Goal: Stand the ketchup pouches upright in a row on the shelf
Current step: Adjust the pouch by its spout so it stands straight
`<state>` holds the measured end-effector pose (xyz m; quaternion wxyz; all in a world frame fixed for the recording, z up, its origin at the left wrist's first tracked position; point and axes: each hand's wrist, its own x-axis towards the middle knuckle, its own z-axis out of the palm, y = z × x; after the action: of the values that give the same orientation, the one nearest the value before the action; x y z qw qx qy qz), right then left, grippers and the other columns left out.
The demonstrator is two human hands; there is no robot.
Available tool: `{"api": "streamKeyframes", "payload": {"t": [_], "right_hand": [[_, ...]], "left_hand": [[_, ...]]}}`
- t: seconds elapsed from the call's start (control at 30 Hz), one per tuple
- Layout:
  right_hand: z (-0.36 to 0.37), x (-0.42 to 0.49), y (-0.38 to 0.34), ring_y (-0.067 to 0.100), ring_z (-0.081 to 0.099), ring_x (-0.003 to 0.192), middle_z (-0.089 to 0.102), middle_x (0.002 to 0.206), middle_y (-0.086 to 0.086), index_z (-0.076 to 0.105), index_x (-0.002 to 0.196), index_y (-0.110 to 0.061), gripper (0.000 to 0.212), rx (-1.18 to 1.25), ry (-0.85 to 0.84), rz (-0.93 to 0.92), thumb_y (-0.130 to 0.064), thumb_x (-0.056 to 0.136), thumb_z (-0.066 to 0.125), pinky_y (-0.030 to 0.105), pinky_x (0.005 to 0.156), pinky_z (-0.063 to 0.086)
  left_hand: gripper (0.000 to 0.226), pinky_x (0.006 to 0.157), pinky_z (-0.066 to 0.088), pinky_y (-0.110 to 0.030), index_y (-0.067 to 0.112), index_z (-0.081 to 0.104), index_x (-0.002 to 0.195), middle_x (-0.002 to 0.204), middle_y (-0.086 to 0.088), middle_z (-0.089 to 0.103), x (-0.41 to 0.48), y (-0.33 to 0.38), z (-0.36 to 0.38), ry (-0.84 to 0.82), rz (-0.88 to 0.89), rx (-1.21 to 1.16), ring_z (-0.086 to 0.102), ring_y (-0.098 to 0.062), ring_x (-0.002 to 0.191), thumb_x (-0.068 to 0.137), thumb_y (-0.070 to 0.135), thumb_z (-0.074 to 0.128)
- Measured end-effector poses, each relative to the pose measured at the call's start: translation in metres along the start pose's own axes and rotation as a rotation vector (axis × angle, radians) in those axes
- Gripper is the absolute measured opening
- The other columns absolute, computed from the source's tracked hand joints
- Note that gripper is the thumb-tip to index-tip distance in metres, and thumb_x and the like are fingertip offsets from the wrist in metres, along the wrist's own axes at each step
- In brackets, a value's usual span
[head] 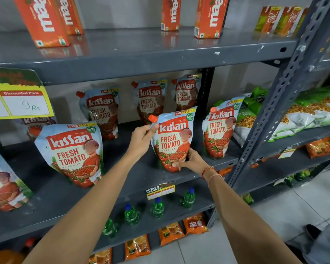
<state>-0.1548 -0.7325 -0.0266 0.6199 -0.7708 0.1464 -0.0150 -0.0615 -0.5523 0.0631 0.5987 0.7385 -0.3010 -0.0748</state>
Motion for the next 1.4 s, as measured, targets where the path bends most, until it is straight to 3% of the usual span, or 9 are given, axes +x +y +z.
{"api": "streamKeyframes", "payload": {"t": [0.3,0.4,0.57,0.77,0.9,1.1,1.2,1.3,1.4], "right_hand": [[0.000,-0.003,-0.002,0.020,0.056,0.115,0.060,0.122,0.003,0.046,0.122,-0.018,0.065,-0.011,-0.001,0.005,-0.010,0.068,0.081,0.044,0.105,0.044],[0.003,-0.007,0.006,0.021,0.057,0.117,0.063,0.123,0.004,0.051,0.123,-0.016,0.069,-0.025,0.062,-0.001,-0.018,0.063,0.085,0.046,0.106,0.044],[0.023,-0.029,0.017,0.020,0.047,0.128,0.052,0.137,0.006,0.039,0.139,-0.007,0.088,0.040,0.390,-0.031,-0.019,0.064,0.085,0.041,0.109,0.039],[0.085,-0.052,0.021,0.029,0.052,0.118,0.054,0.125,0.014,0.052,0.125,-0.006,0.060,-0.009,0.869,-0.103,-0.022,0.073,0.078,0.046,0.101,0.044],[0.134,-0.055,0.014,0.033,0.046,0.116,0.049,0.121,0.020,0.057,0.117,-0.002,0.044,-0.146,1.014,-0.174,-0.021,0.081,0.071,0.046,0.097,0.045],[0.205,-0.032,-0.031,0.026,0.048,0.111,0.049,0.115,0.008,0.059,0.114,-0.009,0.040,-0.158,0.645,-0.281,-0.024,0.079,0.073,0.022,0.092,0.037],[0.231,-0.013,-0.056,0.026,0.046,0.119,0.046,0.123,0.006,0.050,0.126,-0.014,0.061,-0.112,0.364,-0.221,-0.031,0.074,0.077,0.038,0.101,0.042],[0.248,0.005,-0.075,0.027,0.034,0.134,0.036,0.142,0.010,0.037,0.139,-0.016,0.077,-0.093,0.167,-0.122,-0.036,0.075,0.075,0.046,0.110,0.034],[0.259,0.015,-0.085,0.022,0.047,0.128,0.048,0.138,0.005,0.038,0.136,-0.018,0.075,0.076,-0.012,-0.050,-0.033,0.074,0.077,0.043,0.107,0.042]], "left_hand": [[0.029,0.068,0.055,-0.016,0.009,0.066,0.106,0.093,0.001,0.071,-0.003,0.010,-0.006,-0.069,-0.171,-0.160,0.069,-0.004,0.079,0.093,0.030,0.049],[0.030,0.074,0.051,-0.019,0.013,0.061,0.114,0.100,0.003,0.068,-0.012,0.007,-0.007,-0.065,-0.220,-0.155,0.064,-0.006,0.093,0.091,0.031,0.053],[0.050,0.099,0.045,-0.036,0.015,0.051,0.128,0.123,-0.001,0.060,-0.044,-0.038,-0.016,0.000,-0.321,-0.024,0.055,-0.014,0.113,0.084,0.034,0.063],[0.025,0.082,0.049,-0.030,0.010,0.061,0.112,0.107,-0.010,0.066,-0.103,-0.076,-0.054,0.269,-0.372,-0.099,0.061,-0.025,0.105,0.089,0.017,0.059],[0.013,0.085,0.051,-0.037,0.014,0.065,0.096,0.093,-0.009,0.068,-0.129,-0.089,-0.091,0.416,-0.360,-0.078,0.065,-0.031,0.097,0.089,0.009,0.056],[0.008,0.085,0.053,-0.050,0.015,0.065,0.090,0.086,-0.010,0.069,-0.154,-0.090,-0.147,0.653,-0.323,0.001,0.066,-0.026,0.086,0.087,0.021,0.060],[0.034,0.091,0.050,-0.040,0.010,0.057,0.112,0.105,-0.008,0.062,-0.150,-0.085,-0.175,0.678,-0.325,-0.046,0.059,-0.019,0.095,0.084,0.029,0.065],[0.068,0.102,0.042,-0.036,0.011,0.037,0.136,0.134,-0.003,0.049,-0.134,-0.092,-0.201,0.432,-0.333,-0.025,0.049,-0.018,0.119,0.079,0.027,0.070],[0.088,0.109,0.037,-0.045,0.019,0.028,0.141,0.141,-0.002,0.046,-0.127,-0.107,-0.214,0.159,-0.424,0.035,0.045,-0.020,0.128,0.070,0.030,0.079]]}}
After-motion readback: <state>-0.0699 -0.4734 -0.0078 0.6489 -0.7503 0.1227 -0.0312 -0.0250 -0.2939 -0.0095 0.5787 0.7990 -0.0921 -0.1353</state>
